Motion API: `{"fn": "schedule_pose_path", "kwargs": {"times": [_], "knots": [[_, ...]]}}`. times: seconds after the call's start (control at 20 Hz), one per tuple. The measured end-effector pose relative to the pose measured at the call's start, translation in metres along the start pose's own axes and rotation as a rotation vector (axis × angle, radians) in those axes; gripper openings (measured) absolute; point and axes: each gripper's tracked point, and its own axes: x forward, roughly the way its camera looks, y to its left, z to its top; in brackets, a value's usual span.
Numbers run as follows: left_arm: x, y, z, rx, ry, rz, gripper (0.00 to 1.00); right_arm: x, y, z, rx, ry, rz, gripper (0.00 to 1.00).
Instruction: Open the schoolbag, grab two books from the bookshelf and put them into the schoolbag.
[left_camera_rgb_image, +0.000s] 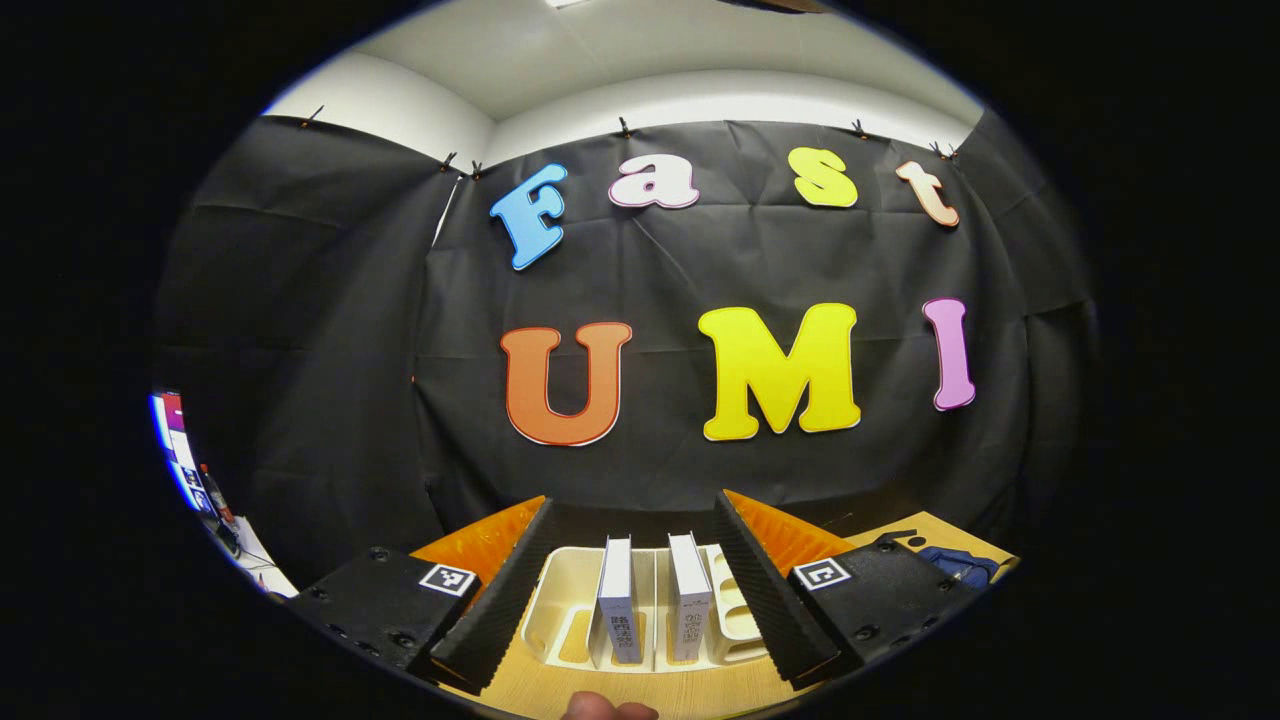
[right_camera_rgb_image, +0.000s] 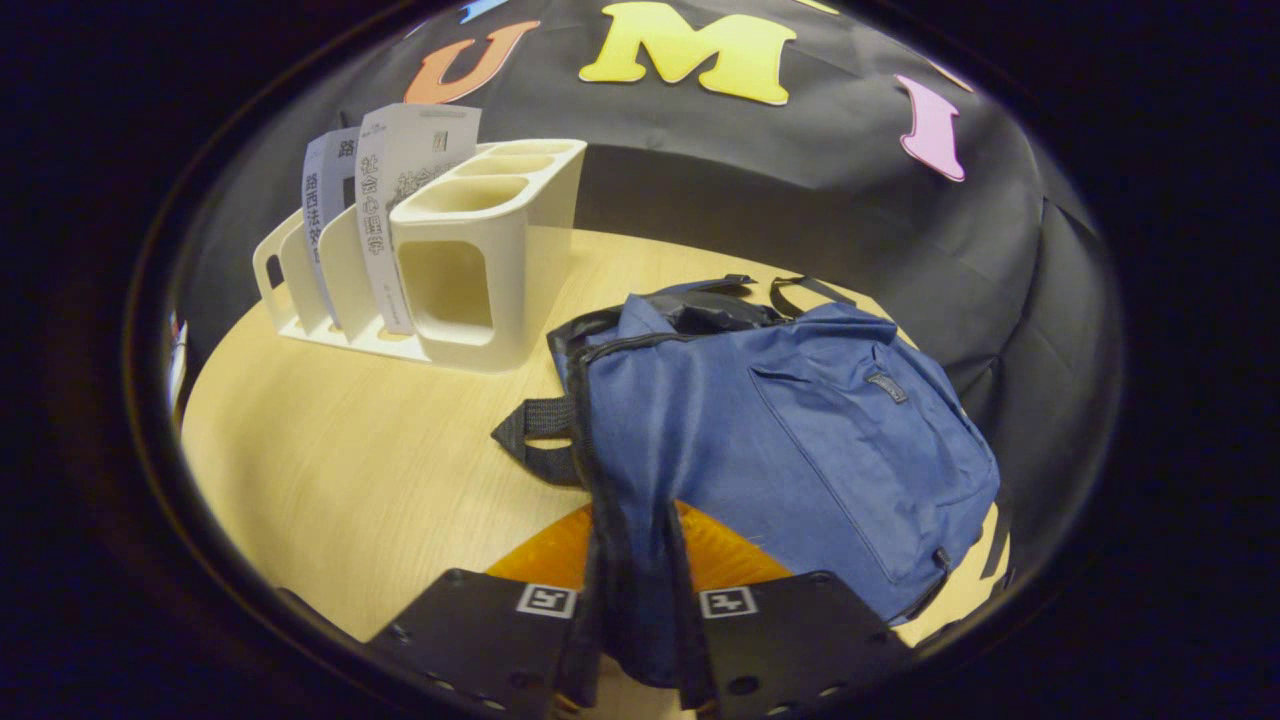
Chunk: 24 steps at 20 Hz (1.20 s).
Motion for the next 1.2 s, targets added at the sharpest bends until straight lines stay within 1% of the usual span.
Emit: {"fn": "schedule_pose_path", "kwargs": {"times": [0.1, 0.15, 0.2, 0.35, 0.4, 0.5, 0.55, 0.6, 0.75, 0.95, 1.15, 1.2], "knots": [[0.0, 0.001, -0.001, -0.006, 0.001, 0.001, 0.99, -0.005, -0.001, 0.002, 0.017, 0.011, 0.029, 0.26], [0.0, 0.002, -0.001, -0.011, 0.003, 0.003, 0.99, -0.007, -0.008, 0.005, 0.021, 0.011, 0.013, 0.26], [0.001, 0.002, -0.003, -0.016, 0.005, 0.005, 0.99, -0.01, -0.007, 0.01, 0.039, 0.007, 0.038, 0.08], [0.002, 0.003, -0.005, -0.03, 0.008, 0.01, 0.99, -0.018, -0.012, 0.016, 0.056, 0.022, 0.078, 0.07], [0.003, 0.002, -0.006, -0.032, 0.008, 0.009, 0.99, -0.018, -0.013, 0.017, 0.055, 0.03, 0.09, 0.01], [0.006, 0.0, -0.005, -0.032, 0.01, 0.007, 0.99, -0.029, -0.018, 0.032, 0.05, 0.013, 0.106, 0.01], [0.007, 0.0, -0.006, -0.032, 0.01, 0.005, 0.99, -0.035, -0.023, 0.041, 0.038, 0.001, 0.111, 0.03], [0.008, -0.001, -0.007, -0.03, 0.015, 0.002, 0.99, -0.042, -0.027, 0.05, 0.025, -0.014, 0.115, 0.01], [0.016, -0.001, -0.006, -0.023, 0.017, -0.008, 0.99, -0.065, -0.051, 0.077, 0.003, -0.063, 0.111, 0.01], [0.03, 0.001, -0.011, -0.017, 0.034, -0.017, 0.99, -0.093, -0.091, 0.112, 0.039, -0.121, 0.079, 0.01], [0.045, -0.005, -0.015, -0.008, 0.07, -0.034, 0.99, -0.113, -0.143, 0.139, 0.041, -0.157, 0.033, 0.01], [0.049, -0.008, -0.016, -0.004, 0.078, -0.038, 0.99, -0.116, -0.157, 0.145, 0.042, -0.163, 0.021, 0.03]]}}
